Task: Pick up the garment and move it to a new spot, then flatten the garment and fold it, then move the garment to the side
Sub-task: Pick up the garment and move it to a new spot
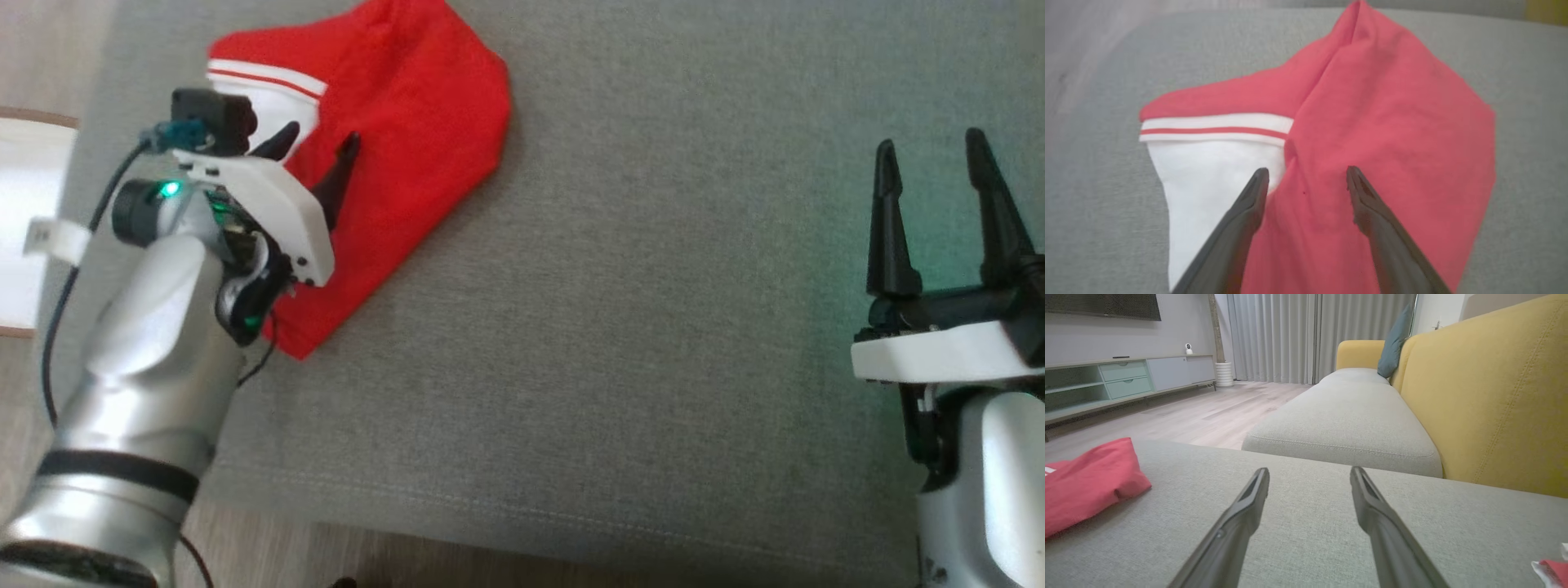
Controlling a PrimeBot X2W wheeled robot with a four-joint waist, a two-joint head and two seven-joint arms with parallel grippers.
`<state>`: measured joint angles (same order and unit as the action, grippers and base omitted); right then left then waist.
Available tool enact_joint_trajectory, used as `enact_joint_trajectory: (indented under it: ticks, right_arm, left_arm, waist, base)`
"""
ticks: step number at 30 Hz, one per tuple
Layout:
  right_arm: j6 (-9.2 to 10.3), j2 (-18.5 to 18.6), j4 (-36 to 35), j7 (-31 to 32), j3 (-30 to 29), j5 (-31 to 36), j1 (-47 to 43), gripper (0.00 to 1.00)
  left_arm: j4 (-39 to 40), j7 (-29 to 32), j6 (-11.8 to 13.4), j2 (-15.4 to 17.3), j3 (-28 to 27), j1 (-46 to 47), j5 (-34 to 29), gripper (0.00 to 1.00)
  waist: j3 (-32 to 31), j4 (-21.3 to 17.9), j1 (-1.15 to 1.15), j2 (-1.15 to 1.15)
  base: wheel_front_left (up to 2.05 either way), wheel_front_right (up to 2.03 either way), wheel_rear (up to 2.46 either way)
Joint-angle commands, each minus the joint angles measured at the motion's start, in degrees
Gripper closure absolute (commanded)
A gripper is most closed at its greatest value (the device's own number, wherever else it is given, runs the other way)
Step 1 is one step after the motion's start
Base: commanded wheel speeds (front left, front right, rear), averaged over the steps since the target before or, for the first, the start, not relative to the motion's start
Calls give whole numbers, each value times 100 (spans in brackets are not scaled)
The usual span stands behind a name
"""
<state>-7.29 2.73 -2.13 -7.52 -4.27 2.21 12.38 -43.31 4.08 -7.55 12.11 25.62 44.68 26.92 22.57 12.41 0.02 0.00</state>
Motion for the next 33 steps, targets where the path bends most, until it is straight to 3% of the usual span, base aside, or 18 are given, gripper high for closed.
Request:
enact_joint_trajectory:
  ticks: [1, 5, 6, 7, 8, 10, 21, 33]
  right_arm:
    - [-20, 15, -294, 25, 128, 44, 132, 0]
    - [-20, 15, -364, 23, 127, 41, 164, 0]
    - [-20, 15, -378, 21, 126, 37, 176, 0]
    - [-20, 15, -390, 18, 122, 32, 188, 0]
    - [-20, 15, -397, 12, 118, 27, 200, 0]
    - [-20, 15, -393, -9, 124, 8, 216, 0]
    - [-20, 15, 28, -284, 339, -307, 75, 0]
    - [-20, 15, 310, -447, 453, -599, -116, 0]
  left_arm:
    - [-13, 152, 8, 435, 97, 388, 217, 0]
    - [-197, 305, 8, 558, 445, 601, 512, 0]
    - [-240, 346, 8, 580, 537, 656, 616, 6]
    - [-272, 370, 8, 603, 628, 706, 706, 65]
    - [-301, 375, 7, 622, 706, 749, 792, 100]
    - [-356, 299, 7, 667, 818, 818, 950, 100]
    - [-361, -1666, 26, 781, 687, 977, 1225, 100]
    - [1540, -1906, 586, 545, 180, 249, 813, 100]
  waist:
    - [301, -218, -2, 0]
    - [425, -287, -2, 0]
    - [456, -304, -2, 0]
    - [480, -317, -2, 0]
    - [496, -328, -2, 0]
    - [507, -355, -2, 0]
    - [-199, -615, -2, 0]
    - [-862, -901, -2, 0]
  base:
    - [0, 0, 0]
    - [0, 0, 0]
    - [0, 0, 0]
    - [0, 0, 0]
    - [0, 0, 0]
    - [0, 0, 0]
    - [0, 0, 0]
    - [0, 0, 0]
